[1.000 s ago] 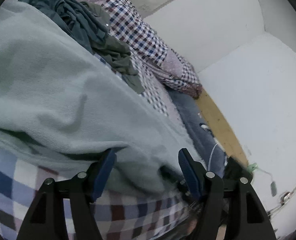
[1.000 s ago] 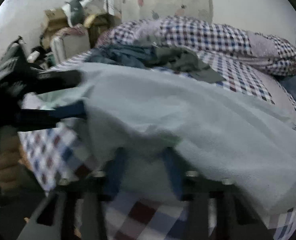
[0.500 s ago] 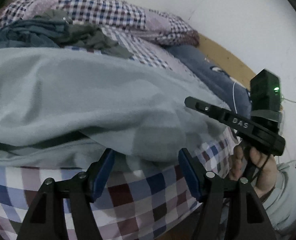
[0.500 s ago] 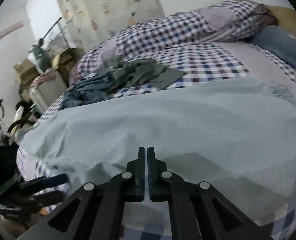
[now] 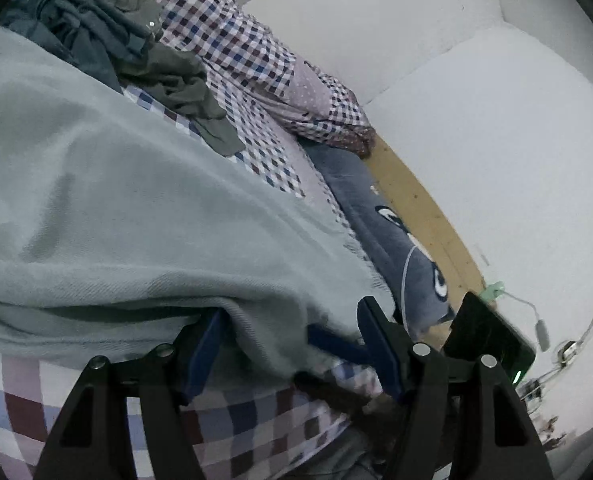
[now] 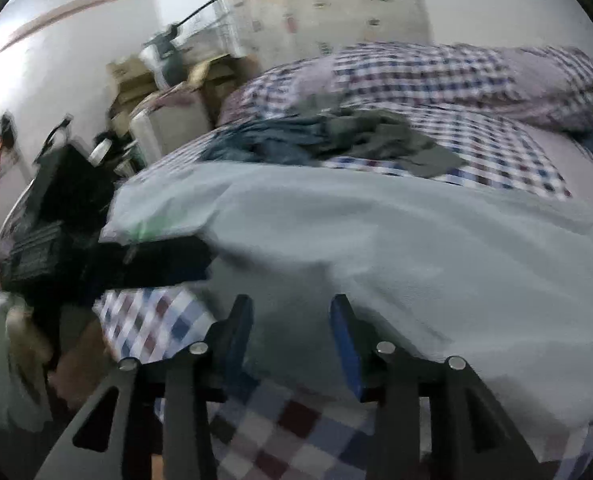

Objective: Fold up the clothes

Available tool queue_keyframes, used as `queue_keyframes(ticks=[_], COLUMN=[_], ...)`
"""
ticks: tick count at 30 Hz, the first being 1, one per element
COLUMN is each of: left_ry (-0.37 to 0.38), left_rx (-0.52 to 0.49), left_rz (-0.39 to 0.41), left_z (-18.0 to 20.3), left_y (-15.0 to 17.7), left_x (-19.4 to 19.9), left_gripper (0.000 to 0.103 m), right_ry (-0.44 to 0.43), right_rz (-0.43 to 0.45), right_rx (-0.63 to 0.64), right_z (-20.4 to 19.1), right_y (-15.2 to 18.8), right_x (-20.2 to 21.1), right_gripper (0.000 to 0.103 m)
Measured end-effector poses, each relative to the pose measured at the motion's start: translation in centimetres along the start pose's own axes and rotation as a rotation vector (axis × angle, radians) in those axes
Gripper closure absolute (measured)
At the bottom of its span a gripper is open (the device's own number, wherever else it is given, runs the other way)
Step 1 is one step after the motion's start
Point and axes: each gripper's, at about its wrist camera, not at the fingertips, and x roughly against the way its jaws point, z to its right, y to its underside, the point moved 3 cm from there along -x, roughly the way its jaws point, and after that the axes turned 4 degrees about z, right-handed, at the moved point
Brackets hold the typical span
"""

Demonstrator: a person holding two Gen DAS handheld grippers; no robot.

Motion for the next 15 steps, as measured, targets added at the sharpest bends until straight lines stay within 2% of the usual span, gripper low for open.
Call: queue_keyframes(ticks=[3, 6, 7, 8, 9, 12, 15], left_ry=[0.04, 0.01, 0.0, -0.011, -0.029, -0.109, -0.179], left_rx=[0.022, -0.004, -0.012, -0.024, -0.048, -0.186, -0.345], left_rz=[-0.003, -0.013, -0.016, -0.021, -0.03, -0.065, -0.11], left_z=[-0.3, -0.5, -0.5, -0.5, -0.3, 1.0, 2.6], left_y=[-0.5, -0.4, -0.4, -0.3, 0.0, 1.0, 2.4], left_x=[-0.1, -0.2, -0.2, -0.2, -0.2, -0.8, -1.6], left_gripper=[0.033, 0.033, 0.033, 0.033, 0.033, 0.033, 0.033], right_ry=[0.029, 0.118, 0.117, 0.093, 0.068, -0.024, -0.103], right_rz=[-0.036, -0.087, -0.094, -0.088, -0.082, -0.042, -0.015], right_rx=[0.107, 0.179, 0.157, 0.106, 0.055, -0.14, -0.278], right_z=[-2.0, -2.5, -2.1, -1.5, -0.9, 1.7, 3.7], right_y=[0.7, 1.5, 1.5, 1.2, 0.9, 0.1, 0.0], right_x=[-1.1, -2.9, -3.0, -2.6, -2.3, -0.7, 0.4], right_gripper=[0.056, 0.059, 0.072, 0.09, 0.098, 0.1, 0.1])
